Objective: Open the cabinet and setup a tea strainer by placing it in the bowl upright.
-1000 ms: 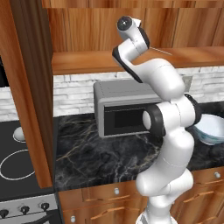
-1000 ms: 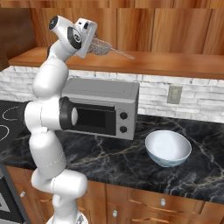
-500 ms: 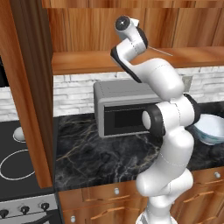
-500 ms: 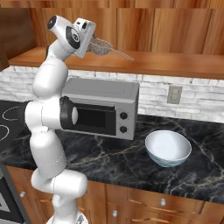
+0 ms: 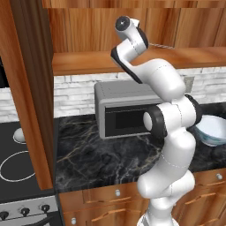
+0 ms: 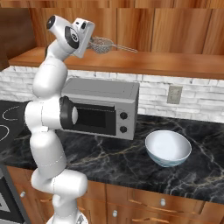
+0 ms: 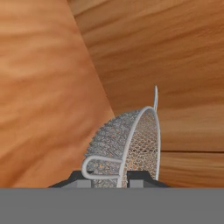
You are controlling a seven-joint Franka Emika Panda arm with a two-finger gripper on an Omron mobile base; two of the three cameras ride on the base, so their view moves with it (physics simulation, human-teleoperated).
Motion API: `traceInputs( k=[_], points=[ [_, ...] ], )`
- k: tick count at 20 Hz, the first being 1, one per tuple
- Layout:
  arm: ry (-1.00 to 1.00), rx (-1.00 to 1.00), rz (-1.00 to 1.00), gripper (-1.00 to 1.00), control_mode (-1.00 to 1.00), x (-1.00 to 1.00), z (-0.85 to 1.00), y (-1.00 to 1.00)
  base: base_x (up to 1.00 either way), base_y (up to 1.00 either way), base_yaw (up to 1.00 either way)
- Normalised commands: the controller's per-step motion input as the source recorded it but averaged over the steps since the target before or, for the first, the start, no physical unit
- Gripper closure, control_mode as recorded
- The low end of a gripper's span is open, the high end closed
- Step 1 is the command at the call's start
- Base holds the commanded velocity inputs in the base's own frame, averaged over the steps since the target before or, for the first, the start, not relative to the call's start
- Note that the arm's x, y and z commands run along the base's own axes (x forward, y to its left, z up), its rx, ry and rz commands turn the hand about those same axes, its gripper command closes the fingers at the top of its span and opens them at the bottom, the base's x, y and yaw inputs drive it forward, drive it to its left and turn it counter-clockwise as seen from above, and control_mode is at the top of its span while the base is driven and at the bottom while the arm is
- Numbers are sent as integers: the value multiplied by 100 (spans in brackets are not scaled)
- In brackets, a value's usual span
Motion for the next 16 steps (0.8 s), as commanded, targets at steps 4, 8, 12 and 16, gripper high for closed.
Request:
traceInputs(
  k=[4, 8, 12, 16],
  points=[
    [0, 0, 0, 100, -100, 0, 0, 9, 0, 0, 0],
    [0, -11, 0, 100, -100, -8, -6, 9, 0, 0, 0],
    [-2, -15, 0, 100, -100, -29, 0, 1, 0, 0, 0],
    [-4, -2, 0, 100, -100, -75, 0, 0, 0, 0, 0]
  ],
)
